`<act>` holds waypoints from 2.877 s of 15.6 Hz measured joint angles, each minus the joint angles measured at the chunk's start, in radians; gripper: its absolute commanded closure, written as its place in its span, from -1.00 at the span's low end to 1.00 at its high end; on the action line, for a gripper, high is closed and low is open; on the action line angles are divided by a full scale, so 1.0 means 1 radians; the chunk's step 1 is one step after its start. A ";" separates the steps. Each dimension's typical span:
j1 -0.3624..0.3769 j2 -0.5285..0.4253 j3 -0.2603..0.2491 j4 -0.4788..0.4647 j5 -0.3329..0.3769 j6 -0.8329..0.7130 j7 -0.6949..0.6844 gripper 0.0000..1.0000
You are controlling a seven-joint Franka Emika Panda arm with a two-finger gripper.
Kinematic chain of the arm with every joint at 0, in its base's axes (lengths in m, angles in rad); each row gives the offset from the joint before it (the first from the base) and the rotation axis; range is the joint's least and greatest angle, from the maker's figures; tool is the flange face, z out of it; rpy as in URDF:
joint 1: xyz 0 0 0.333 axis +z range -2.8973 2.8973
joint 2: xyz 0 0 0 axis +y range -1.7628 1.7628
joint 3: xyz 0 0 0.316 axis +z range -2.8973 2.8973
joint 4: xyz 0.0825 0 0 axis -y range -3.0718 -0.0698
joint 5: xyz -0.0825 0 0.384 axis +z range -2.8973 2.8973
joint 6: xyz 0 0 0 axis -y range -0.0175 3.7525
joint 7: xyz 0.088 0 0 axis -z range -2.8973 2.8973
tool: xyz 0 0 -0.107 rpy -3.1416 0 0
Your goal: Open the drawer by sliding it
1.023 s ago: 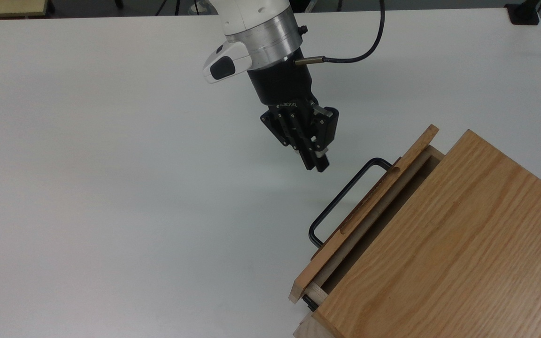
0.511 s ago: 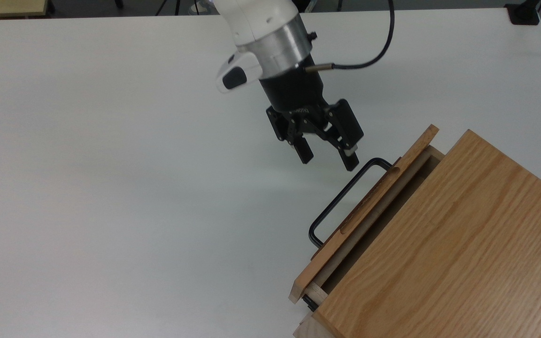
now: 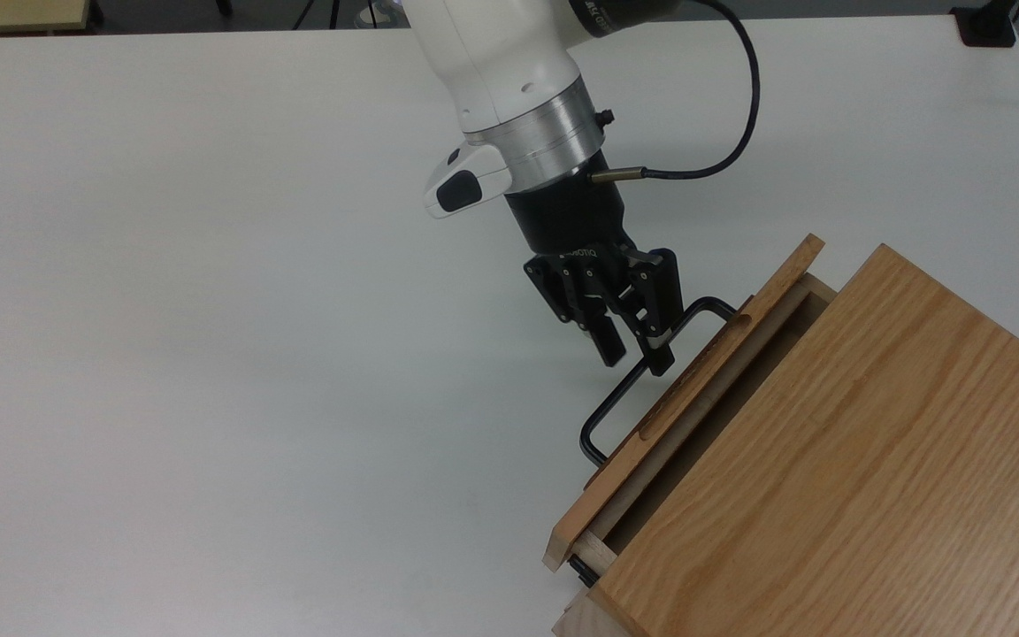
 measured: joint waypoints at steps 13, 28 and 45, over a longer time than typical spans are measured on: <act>-0.020 -0.012 -0.003 0.017 0.003 -0.077 0.041 1.00; -0.148 -0.159 -0.006 -0.102 0.002 -0.351 -0.055 1.00; -0.293 -0.263 -0.007 -0.113 0.034 -0.648 -0.151 -1.00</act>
